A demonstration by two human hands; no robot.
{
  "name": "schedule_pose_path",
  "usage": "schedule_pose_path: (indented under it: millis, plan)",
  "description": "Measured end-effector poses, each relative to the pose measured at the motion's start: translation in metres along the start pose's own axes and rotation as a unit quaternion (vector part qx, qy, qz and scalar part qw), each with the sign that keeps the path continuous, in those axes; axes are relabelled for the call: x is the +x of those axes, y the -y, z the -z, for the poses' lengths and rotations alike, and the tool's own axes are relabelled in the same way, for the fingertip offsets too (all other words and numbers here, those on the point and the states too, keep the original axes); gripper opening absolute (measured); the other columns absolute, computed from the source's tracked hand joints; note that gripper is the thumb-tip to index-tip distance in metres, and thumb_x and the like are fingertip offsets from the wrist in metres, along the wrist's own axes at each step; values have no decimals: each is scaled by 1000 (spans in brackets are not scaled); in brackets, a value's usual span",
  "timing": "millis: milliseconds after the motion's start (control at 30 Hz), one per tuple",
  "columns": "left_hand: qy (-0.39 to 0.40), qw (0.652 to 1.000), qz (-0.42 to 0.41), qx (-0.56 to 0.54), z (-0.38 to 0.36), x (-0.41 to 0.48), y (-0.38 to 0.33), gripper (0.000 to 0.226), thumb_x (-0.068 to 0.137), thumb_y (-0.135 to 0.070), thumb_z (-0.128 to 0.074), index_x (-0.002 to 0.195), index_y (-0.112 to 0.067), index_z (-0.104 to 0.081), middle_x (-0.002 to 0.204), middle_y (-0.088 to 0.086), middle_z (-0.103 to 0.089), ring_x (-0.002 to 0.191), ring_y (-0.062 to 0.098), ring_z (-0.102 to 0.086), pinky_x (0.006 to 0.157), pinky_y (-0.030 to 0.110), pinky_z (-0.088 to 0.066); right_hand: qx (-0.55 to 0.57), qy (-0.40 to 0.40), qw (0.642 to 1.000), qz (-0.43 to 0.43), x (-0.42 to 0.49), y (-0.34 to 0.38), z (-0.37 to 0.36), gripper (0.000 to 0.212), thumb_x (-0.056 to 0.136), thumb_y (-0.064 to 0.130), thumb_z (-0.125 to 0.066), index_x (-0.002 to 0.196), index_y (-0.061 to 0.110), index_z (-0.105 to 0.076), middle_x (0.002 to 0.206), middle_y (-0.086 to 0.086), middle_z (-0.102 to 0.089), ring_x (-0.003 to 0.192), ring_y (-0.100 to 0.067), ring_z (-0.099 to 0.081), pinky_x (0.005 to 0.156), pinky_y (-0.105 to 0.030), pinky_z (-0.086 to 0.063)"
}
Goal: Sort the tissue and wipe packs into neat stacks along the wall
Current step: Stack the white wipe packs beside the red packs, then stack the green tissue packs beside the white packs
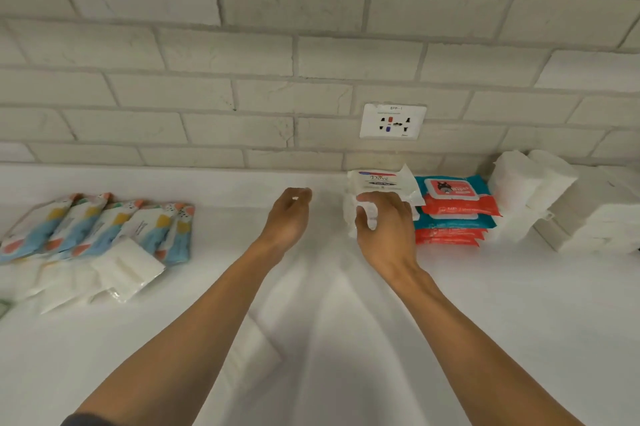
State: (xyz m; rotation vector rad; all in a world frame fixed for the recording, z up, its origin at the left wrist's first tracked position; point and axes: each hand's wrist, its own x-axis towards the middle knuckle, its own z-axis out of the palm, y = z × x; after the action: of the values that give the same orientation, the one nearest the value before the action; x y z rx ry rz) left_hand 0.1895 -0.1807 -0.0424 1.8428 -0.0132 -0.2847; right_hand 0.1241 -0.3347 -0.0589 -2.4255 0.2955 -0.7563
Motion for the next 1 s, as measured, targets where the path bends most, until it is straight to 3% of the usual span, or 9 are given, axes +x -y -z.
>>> schedule_pose_path:
  millis: [133,300,467,600,800,900,1000]
  plan:
    - [-23,999,-28,22,47,-28,18,33,100,-38,-41,125,-22,-56,124,0,-59,109,20,-54,87,31,-40,88,30,996,13,-25,41,-15,18,89,14,-63,105,20,-69,109,0,-68,99,-22,-60,89,-36,-52]
    - [-55,996,-58,38,102,-64,38,27,100,-29,-46,119,-18,-61,116,-3,-60,104,13,-53,84,24,-36,123,76,989,12,-61,89,-35,16,89,11,-61,99,20,-69,100,5,-68,86,-8,-56,79,-19,-43]
    - [-67,993,-67,73,168,-98,72,13,98,-24,-52,103,-20,-62,96,-10,-60,86,6,-56,68,10,-40,155,133,979,-2,-104,138,-66,14,90,12,-61,95,23,-68,97,9,-67,82,-3,-56,72,-10,-41]
    - [-91,987,-56,123,224,-110,96,12,95,-20,-58,105,-19,-62,102,-4,-61,84,13,-58,69,17,-42,184,201,962,1,-134,188,-91,18,90,12,-62,90,28,-68,95,16,-67,83,-6,-61,68,-8,-44]
    - [-107,972,-23,209,302,-117,127,17,88,-23,-66,105,-21,-64,103,-3,-64,88,17,-60,76,27,-46,217,336,916,-26,-175,250,-126,13,90,17,-63,98,26,-69,95,12,-67,77,-8,-62,61,-8,-44]
    - [-125,960,-1,252,341,-117,140,19,85,-23,-70,103,-20,-65,100,-2,-64,88,19,-59,81,30,-48,201,405,891,-33,-197,277,-143,19,89,28,-65,107,24,-66,98,9,-65,76,-8,-60,69,-18,-48]
    - [-141,954,22,265,374,-118,151,21,83,-21,-70,103,-20,-62,103,1,-63,83,19,-58,69,28,-47,161,457,875,-14,-224,304,-166,43,84,43,-70,120,23,-58,113,4,-62,94,-10,-58,88,-24,-49]
